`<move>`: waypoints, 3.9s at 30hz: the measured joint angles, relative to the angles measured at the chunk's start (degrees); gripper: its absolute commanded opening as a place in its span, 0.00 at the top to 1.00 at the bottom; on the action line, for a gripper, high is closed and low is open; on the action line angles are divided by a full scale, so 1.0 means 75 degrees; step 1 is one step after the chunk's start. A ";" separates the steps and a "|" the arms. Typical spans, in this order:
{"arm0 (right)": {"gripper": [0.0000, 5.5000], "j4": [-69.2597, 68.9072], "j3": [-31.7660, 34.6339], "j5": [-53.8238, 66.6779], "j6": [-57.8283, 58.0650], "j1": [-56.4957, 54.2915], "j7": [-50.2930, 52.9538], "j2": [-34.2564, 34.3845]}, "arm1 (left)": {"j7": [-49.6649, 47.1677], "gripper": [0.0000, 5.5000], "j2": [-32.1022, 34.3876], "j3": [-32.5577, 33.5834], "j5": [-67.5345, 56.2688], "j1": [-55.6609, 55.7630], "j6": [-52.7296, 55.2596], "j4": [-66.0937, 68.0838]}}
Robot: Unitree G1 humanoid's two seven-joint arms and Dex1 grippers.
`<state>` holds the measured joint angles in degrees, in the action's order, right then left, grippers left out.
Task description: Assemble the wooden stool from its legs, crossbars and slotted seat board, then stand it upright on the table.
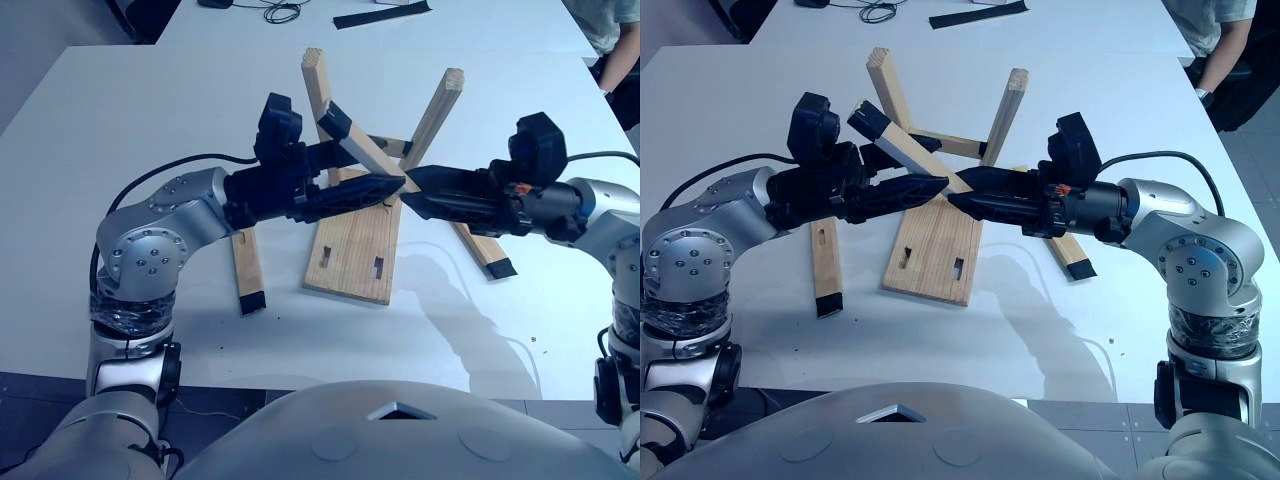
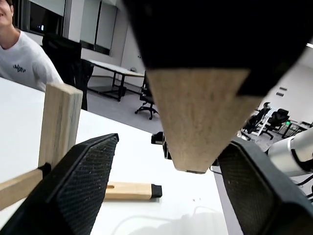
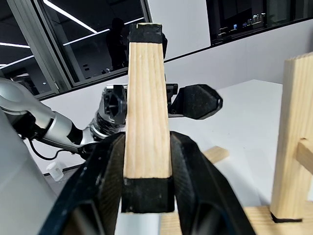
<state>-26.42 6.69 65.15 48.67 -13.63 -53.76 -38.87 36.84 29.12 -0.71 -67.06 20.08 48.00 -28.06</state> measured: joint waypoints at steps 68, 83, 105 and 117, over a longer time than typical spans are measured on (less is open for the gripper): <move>0.58 -0.1282 0.0897 -0.2148 -0.1685 0.4010 0.1606 0.0466 | 0.4052 0.76 0.2515 0.0990 0.6089 -0.1376 -0.6894 0.4488; 0.58 -0.1264 0.0651 -0.2469 -0.1916 0.4281 0.1766 0.0650 | 0.5545 0.76 0.2690 0.1133 0.5349 -0.2165 -0.6747 0.4473; 0.58 -0.1166 0.0369 -0.2717 -0.1967 0.4138 0.1837 0.0690 | 0.5323 0.76 0.2594 0.1246 0.5491 -0.1891 -0.6840 0.4442; 0.58 -0.1272 0.0338 -0.2819 -0.2022 0.4411 0.2034 0.0786 | 0.5942 0.76 0.2839 0.1214 0.5494 -0.1784 -0.6818 0.4658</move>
<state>-35.96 9.22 44.01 33.50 19.45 -38.50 -32.98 81.41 50.41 8.40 -25.86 6.70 -3.13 6.87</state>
